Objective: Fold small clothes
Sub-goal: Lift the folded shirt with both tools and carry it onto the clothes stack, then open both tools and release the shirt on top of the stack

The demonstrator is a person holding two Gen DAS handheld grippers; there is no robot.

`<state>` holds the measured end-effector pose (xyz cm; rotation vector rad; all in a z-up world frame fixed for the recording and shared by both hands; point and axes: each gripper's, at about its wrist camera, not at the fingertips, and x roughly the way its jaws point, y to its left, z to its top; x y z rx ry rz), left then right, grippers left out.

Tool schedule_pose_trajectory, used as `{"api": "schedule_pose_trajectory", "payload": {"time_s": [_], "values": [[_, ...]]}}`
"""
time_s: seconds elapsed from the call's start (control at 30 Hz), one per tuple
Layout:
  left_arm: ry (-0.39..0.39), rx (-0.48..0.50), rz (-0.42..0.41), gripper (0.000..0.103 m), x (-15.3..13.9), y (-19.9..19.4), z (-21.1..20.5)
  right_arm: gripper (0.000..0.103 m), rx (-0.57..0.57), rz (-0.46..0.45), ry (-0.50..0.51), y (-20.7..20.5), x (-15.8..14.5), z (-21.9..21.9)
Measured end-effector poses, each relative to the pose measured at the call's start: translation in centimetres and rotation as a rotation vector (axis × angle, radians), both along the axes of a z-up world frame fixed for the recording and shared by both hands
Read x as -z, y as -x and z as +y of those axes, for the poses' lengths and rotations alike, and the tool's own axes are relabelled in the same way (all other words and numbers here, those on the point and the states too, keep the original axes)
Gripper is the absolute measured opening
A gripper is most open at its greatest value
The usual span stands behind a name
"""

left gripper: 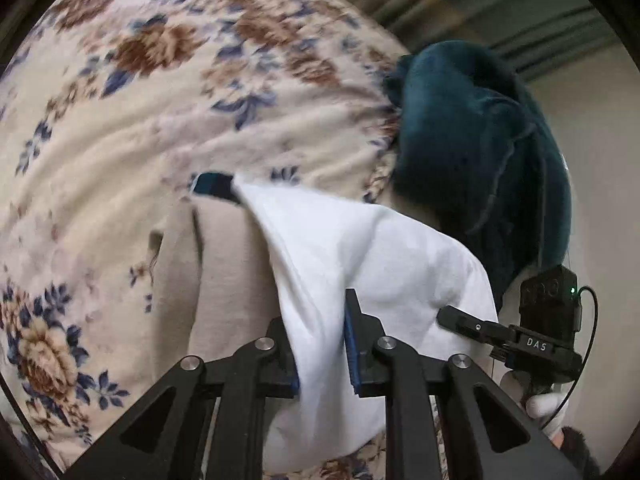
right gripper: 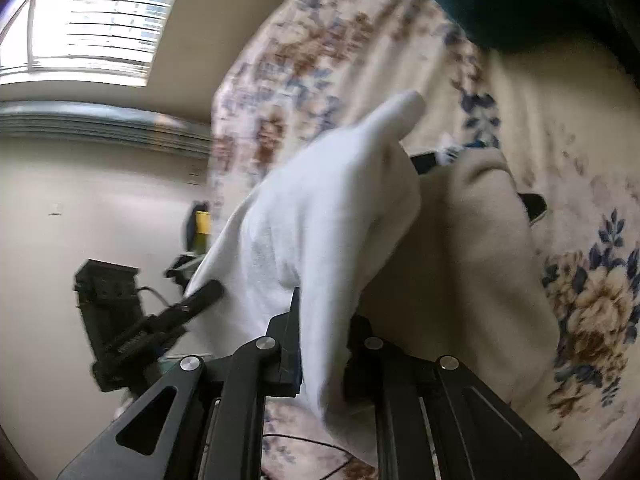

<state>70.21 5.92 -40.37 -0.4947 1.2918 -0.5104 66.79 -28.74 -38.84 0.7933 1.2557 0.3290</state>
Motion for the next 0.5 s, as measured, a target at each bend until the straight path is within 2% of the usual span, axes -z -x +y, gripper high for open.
{"api": "schedule_pose_trajectory", "payload": {"time_s": [0.1,0.13,0.17,0.2,0.23,0.27,0.3,0.37,0.4,0.43,0.5], "values": [[-0.003,0.001,0.008,0.018,-0.6,0.3,0.1,0.014,0.023,0.025,0.002,0.0,1.0,-0.3],[-0.021,-0.001,-0.001,0.026,-0.9,0.3,0.1,0.019,0.021,0.023,0.034,0.0,0.8,-0.2],[-0.066,-0.007,-0.018,0.033,-1.7,0.7,0.0,0.031,0.014,0.027,0.081,0.2,0.3,0.0],[-0.13,-0.014,-0.038,0.056,-2.4,1.1,-0.1,0.039,0.008,0.034,0.15,0.3,-0.2,0.2],[-0.198,-0.02,-0.07,0.084,-3.2,1.7,-0.4,0.052,0.003,0.037,0.229,0.6,-0.8,0.4],[-0.261,-0.026,-0.104,0.095,-3.9,2.3,-0.7,0.058,0.001,0.033,0.289,1.0,-1.5,0.6],[-0.321,-0.028,-0.14,0.103,-4.5,3.0,-1.1,0.061,-0.003,0.026,0.362,1.5,-2.3,0.9],[-0.41,-0.037,-0.191,0.103,-5.2,4.1,-1.7,0.079,-0.011,0.011,0.517,2.6,-3.8,1.5],[-0.46,-0.04,-0.219,0.103,-5.6,5.0,-2.3,0.084,-0.027,-0.006,0.626,3.3,-4.6,2.2],[-0.492,-0.044,-0.233,0.103,-5.8,5.5,-2.6,0.094,-0.036,-0.012,0.685,3.8,-5.1,2.6],[-0.543,-0.046,-0.251,0.103,-6.3,7.1,-3.6,0.101,-0.05,-0.036,0.844,5.3,-6.3,4.0]]}}
